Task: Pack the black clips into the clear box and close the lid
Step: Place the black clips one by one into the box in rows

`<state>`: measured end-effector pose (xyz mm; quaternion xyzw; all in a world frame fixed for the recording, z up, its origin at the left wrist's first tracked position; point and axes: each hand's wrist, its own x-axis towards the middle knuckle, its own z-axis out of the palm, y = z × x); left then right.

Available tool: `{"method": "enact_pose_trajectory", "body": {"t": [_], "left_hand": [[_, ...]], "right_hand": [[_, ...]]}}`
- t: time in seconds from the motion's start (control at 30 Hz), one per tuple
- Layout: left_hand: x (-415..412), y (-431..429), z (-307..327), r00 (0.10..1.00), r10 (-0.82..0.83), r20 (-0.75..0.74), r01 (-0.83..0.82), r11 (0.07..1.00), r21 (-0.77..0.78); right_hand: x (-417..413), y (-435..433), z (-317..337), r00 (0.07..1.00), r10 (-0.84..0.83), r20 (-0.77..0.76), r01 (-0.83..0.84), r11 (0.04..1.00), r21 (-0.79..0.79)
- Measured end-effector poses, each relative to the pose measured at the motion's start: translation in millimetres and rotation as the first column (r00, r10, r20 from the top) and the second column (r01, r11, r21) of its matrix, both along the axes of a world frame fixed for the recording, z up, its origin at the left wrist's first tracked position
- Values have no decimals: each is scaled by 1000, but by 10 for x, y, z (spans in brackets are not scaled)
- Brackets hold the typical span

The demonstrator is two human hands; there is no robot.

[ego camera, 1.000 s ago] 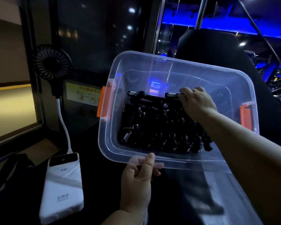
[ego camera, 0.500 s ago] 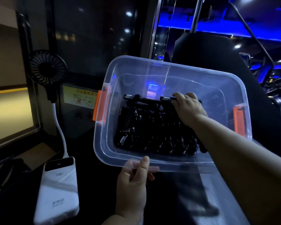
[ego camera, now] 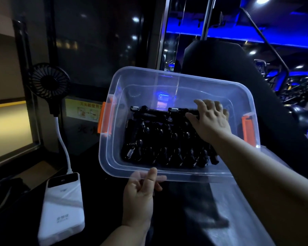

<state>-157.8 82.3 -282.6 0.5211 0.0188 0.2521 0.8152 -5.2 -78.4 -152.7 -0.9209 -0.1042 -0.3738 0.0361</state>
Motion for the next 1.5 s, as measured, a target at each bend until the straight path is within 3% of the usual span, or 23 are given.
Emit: {"method": "enact_pose_trajectory", "body": {"t": [0.2, 0.37, 0.6, 0.7, 0.77, 0.9, 0.97, 1.03, 1.2, 1.33, 1.5], "left_hand": [[32, 12, -26, 1000, 23, 1, -23, 999, 42], [37, 3, -58, 999, 41, -14, -40, 996, 75], [43, -11, -96, 998, 56, -30, -52, 991, 127], [32, -7, -113, 998, 53, -32, -48, 989, 140], [22, -6, -124, 998, 47, -37, -41, 988, 148], [-6, -10, -128, 998, 49, -38, -42, 986, 158], [-16, -15, -124, 998, 49, -34, -43, 986, 161], [-24, -24, -124, 998, 51, -30, -45, 985, 165], [-27, -41, -121, 998, 63, -28, -57, 983, 173], [-25, -50, -122, 997, 71, -25, -66, 981, 184], [-31, -52, -118, 997, 77, -22, -71, 980, 184]], "right_hand": [[-312, -458, -220, 995, -95, 11, 95, 995, -27], [-592, -709, -421, 995, -56, 88, 62, 996, -66], [-1066, -1101, -639, 990, -80, 113, 59, 983, 176], [-1222, -1452, -733, 980, -196, 7, 186, 937, 296], [-1302, -1768, -818, 928, -342, -151, 372, 887, 275], [-1463, -2319, -1092, 673, -579, -460, 685, 722, 94], [-1525, -2468, -1231, 589, -546, -595, 727, 679, 97], [-1567, -2510, -1319, 572, -468, -674, 720, 680, 139], [-1618, -2422, -1283, 530, -524, -667, 725, 688, 36], [-1615, -2335, -1241, 573, -526, -628, 700, 712, 43], [-1644, -2142, -1189, 714, -524, -464, 604, 796, 29]]}}
